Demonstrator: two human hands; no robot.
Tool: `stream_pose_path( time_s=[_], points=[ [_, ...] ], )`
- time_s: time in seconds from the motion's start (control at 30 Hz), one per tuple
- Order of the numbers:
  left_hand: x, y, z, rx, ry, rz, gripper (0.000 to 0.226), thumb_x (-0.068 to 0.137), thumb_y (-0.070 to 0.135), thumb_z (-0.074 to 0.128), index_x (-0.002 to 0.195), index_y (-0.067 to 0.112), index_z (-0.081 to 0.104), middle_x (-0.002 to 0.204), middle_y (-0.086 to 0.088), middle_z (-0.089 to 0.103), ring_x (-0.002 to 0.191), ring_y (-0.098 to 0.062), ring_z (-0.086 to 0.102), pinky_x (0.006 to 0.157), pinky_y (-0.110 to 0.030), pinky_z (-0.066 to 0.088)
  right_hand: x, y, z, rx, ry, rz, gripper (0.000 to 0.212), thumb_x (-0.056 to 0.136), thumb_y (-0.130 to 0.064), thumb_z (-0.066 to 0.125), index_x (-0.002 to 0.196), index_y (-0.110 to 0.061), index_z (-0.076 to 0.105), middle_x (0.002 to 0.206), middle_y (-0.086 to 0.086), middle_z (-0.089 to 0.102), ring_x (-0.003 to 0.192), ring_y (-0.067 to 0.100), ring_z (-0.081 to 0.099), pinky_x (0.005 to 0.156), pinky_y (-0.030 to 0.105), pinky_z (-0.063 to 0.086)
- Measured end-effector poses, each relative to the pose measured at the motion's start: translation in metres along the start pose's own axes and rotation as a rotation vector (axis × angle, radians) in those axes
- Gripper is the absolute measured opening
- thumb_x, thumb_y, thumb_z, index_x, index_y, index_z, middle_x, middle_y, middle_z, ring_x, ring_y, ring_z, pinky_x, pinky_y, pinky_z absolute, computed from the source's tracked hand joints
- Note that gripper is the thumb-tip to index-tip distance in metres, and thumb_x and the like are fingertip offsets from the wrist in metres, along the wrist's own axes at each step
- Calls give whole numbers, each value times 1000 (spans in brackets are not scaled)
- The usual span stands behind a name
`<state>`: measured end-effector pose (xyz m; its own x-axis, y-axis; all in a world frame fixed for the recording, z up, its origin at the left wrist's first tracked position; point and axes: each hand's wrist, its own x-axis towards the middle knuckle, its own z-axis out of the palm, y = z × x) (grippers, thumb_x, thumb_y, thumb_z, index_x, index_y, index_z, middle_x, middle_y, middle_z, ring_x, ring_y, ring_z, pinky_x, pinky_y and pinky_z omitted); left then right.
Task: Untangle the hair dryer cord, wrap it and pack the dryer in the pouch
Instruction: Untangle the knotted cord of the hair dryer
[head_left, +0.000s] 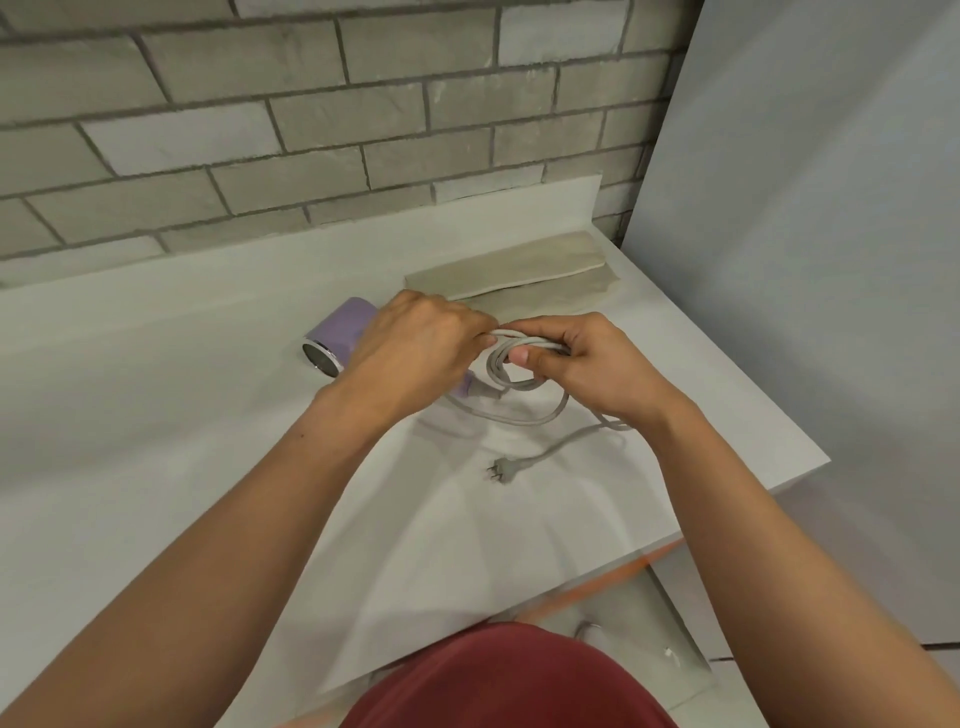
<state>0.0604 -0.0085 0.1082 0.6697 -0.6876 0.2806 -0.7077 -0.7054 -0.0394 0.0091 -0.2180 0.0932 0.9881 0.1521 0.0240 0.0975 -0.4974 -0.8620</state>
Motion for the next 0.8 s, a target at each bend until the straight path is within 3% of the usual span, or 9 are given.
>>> stream_pose_path(
  time_s=[0.07, 0.13, 0.2, 0.27, 0.4, 0.47, 0.57, 0.67, 0.8],
  points=[
    [-2, -2, 3, -6, 75, 1, 12, 92, 32, 68, 90, 20, 68, 72, 2, 71, 69, -30, 64, 68, -36, 44, 0, 3, 0, -13, 2, 5, 27, 101, -29, 68, 125, -38, 74, 109, -15, 78, 105, 8, 70, 102, 36, 53],
    [-8, 2, 5, -94, 187, -109, 20, 97, 35, 60, 91, 17, 68, 66, -1, 68, 64, -36, 61, 64, -35, 41, 0, 8, -1, -30, 37, 21, 25, 102, -32, 67, 125, -39, 73, 108, -10, 78, 107, 14, 70, 104, 40, 52],
    [-13, 5, 1, -281, 254, -298, 31, 103, 41, 45, 102, 21, 69, 74, -2, 73, 71, -36, 65, 65, -39, 50, -1, 12, -4, -14, 75, 42, 21, 101, -32, 67, 120, -37, 75, 105, -11, 78, 104, 13, 71, 103, 41, 52],
    [-17, 7, -1, -398, 268, -447, 30, 105, 42, 44, 105, 25, 69, 83, 1, 75, 81, -30, 68, 70, -42, 54, -2, 15, -6, -17, 80, 46, 19, 101, -32, 67, 118, -35, 76, 102, -10, 79, 103, 14, 71, 100, 40, 54],
    [-21, 1, 0, -356, 158, -527, 26, 106, 36, 47, 108, 22, 69, 91, -1, 74, 89, -27, 65, 73, -40, 53, -1, 13, -9, -46, 45, 29, 18, 103, -31, 65, 117, -31, 77, 100, -11, 79, 101, 10, 72, 97, 33, 53],
    [-19, -2, 0, -319, 103, -478, 26, 104, 31, 51, 120, 19, 68, 110, -4, 72, 104, -30, 65, 81, -39, 52, -2, 13, -8, -56, 11, 33, 19, 103, -29, 64, 118, -29, 77, 98, -13, 80, 99, 4, 73, 96, 30, 54],
    [-13, -2, -3, -266, 70, -223, 48, 99, 28, 60, 146, 22, 54, 140, -3, 61, 123, -31, 58, 100, -44, 49, -3, 13, -6, -108, -31, 16, 19, 102, -29, 66, 117, -34, 77, 103, -15, 79, 102, 5, 72, 99, 34, 54],
    [-1, 4, -1, -157, -23, -54, 36, 101, 35, 56, 134, 23, 64, 121, -2, 70, 109, -31, 64, 92, -46, 51, -3, 11, -4, -107, -35, -15, 21, 101, -29, 67, 119, -34, 77, 108, -15, 78, 103, 2, 71, 99, 32, 54],
    [3, 9, -1, -62, 19, -57, 36, 102, 39, 40, 99, 19, 71, 88, 3, 73, 86, -29, 67, 74, -41, 50, -5, 12, -4, -68, 8, -24, 24, 102, -35, 66, 125, -35, 74, 112, -19, 77, 107, 2, 69, 101, 32, 53]
  ],
)
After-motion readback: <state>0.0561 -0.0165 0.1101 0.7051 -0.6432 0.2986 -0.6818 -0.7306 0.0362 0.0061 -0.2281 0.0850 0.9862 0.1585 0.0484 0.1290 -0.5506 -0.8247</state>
